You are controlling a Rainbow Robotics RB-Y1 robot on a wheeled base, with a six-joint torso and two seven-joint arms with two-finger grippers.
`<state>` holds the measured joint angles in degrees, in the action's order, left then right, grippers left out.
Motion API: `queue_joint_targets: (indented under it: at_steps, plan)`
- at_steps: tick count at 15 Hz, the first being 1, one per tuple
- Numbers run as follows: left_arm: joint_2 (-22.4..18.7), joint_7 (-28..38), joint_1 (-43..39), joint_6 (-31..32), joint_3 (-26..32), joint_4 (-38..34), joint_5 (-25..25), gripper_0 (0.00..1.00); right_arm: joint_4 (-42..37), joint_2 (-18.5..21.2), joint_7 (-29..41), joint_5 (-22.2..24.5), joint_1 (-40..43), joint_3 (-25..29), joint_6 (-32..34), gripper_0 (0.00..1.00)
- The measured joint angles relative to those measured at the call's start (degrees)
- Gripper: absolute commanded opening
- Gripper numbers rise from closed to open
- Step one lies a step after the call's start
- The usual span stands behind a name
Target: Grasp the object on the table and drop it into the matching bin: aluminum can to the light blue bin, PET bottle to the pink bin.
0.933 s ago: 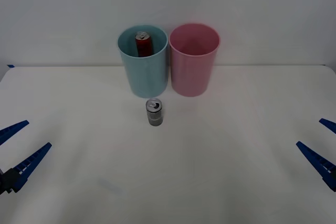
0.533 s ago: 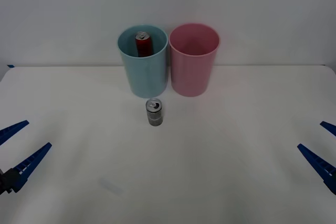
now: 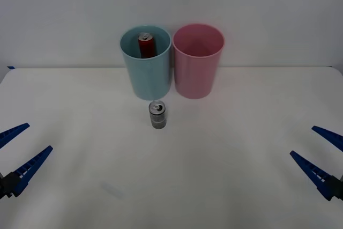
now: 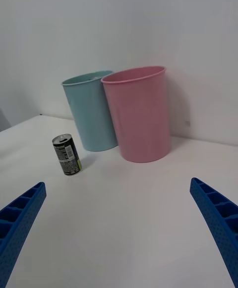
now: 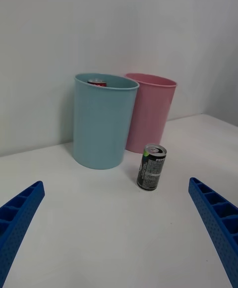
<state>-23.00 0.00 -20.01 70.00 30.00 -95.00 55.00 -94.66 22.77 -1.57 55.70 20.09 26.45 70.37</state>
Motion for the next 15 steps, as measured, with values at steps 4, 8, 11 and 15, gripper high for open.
queue_joint_targets:
  at_steps: [4,8,11,15]
  plan:
    - [0.0,0.0,0.0,0.0,0.0,0.0,0.0,1.0,0.2,0.2,-1.9,2.8,-2.2,-4.1,-2.7,1.0]
    - [0.0,0.0,0.0,0.0,0.0,0.0,0.0,1.0,1.4,0.8,-4.5,4.5,-4.9,-9.0,-5.7,1.0]
    - [0.0,0.0,0.0,0.0,0.0,0.0,0.0,1.0,5.3,1.4,-8.8,4.6,-8.8,-13.0,-7.1,1.0]
    - [0.0,0.0,0.0,0.0,0.0,0.0,0.0,1.0,6.5,2.6,-11.9,4.6,-11.3,-19.1,-13.8,1.0]
